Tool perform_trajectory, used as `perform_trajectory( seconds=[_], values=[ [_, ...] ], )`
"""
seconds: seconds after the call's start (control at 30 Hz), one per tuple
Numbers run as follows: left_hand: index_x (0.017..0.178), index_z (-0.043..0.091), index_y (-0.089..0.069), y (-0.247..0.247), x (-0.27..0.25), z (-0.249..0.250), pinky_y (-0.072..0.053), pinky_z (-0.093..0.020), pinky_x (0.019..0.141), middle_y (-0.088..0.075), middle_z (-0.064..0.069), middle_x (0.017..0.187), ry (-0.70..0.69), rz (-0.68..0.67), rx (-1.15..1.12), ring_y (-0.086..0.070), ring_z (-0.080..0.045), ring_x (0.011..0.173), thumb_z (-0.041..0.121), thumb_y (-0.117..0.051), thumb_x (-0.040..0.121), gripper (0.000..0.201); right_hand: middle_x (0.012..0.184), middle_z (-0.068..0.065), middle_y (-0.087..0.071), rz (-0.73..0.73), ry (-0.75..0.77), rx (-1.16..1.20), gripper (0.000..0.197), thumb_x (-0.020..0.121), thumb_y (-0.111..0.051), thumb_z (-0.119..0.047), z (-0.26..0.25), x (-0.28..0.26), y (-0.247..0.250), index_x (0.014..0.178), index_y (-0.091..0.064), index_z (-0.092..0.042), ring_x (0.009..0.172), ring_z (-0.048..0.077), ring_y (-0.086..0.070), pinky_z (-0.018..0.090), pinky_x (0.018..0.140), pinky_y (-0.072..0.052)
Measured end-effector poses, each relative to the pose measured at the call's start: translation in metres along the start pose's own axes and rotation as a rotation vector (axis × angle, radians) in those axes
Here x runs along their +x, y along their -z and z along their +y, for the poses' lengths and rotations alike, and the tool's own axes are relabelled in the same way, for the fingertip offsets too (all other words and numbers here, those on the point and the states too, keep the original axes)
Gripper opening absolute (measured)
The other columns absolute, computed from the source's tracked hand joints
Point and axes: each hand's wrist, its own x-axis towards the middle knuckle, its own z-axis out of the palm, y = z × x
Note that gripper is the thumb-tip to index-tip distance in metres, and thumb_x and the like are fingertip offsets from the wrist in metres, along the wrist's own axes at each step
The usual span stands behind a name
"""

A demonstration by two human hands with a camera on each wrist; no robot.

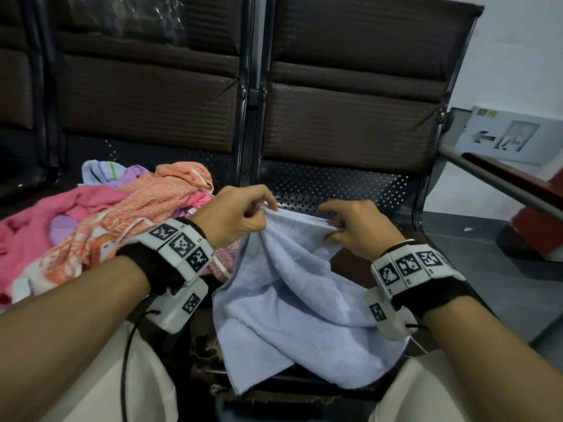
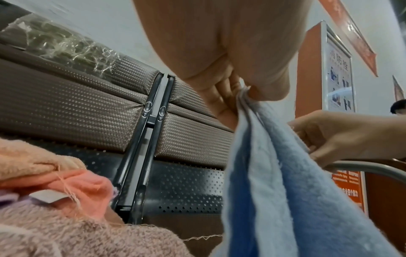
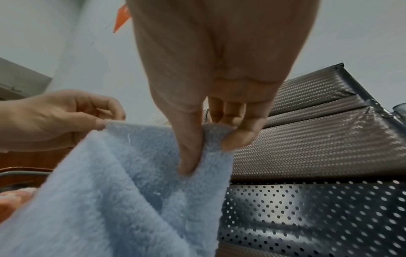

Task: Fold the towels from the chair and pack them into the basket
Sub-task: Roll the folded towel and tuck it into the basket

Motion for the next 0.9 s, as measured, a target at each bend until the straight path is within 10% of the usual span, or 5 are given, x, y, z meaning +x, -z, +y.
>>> perform_trajectory(
  seconds=[0.13,0.27,0.33,0.67,0.9],
  values=[
    [0.132,0.022,-0.052,-0.003,0.002,-0.004,-0.035,-0.007,0.046,-0.053,0.006,0.060,0.028,-0.100,0.106,-0.048,0.002,0.049,0.004,-0.054,0.086,0.049,0.094,-0.003,-0.040,-0.011,0.044,-0.113,0.003,0.082,-0.067,-0.018,-0.004,-0.002,0.004,0.084,-0.065,-0.017,0.089,0.021,-0.052,0.033,0.073,-0.044],
    [0.116,0.014,-0.063,0.000,0.001,-0.006,-0.046,-0.018,0.069,-0.063,0.002,0.090,0.036,-0.096,0.267,-0.058,-0.005,0.079,0.008,-0.055,0.085,0.033,0.115,0.000,-0.038,0.077,0.122,-0.129,0.013,0.083,-0.067,-0.021,-0.010,-0.011,0.007,0.083,-0.054,-0.019,0.101,0.018,-0.033,0.036,0.091,-0.037],
    [0.099,0.017,-0.064,0.003,-0.003,-0.005,-0.040,-0.017,0.061,-0.059,0.009,0.081,0.067,-0.064,0.264,-0.054,-0.007,0.072,0.009,-0.054,0.085,0.019,0.123,-0.001,-0.037,0.036,0.134,-0.121,0.017,0.084,-0.066,-0.031,-0.013,-0.020,0.009,0.092,-0.059,-0.019,0.109,0.019,-0.030,0.035,0.094,-0.030],
    [0.084,0.019,-0.053,0.007,-0.029,0.023,-0.046,-0.034,0.067,-0.059,0.000,0.080,0.088,0.061,0.247,-0.056,-0.022,0.073,0.016,-0.046,0.089,0.008,0.089,0.002,-0.070,0.036,0.042,0.151,0.011,0.085,-0.060,-0.011,-0.031,-0.061,0.021,0.092,-0.067,-0.016,0.085,0.018,-0.062,0.034,0.074,-0.051],
    [0.088,0.012,-0.061,0.026,-0.026,0.052,-0.035,-0.026,0.064,-0.059,-0.001,0.076,0.088,0.330,0.072,-0.054,-0.019,0.072,0.012,-0.049,0.087,0.011,0.066,-0.011,-0.063,0.448,-0.018,0.558,0.020,0.082,-0.070,-0.019,-0.042,-0.062,0.057,0.066,-0.063,-0.028,0.066,0.004,-0.056,0.026,0.064,-0.046]
  ],
)
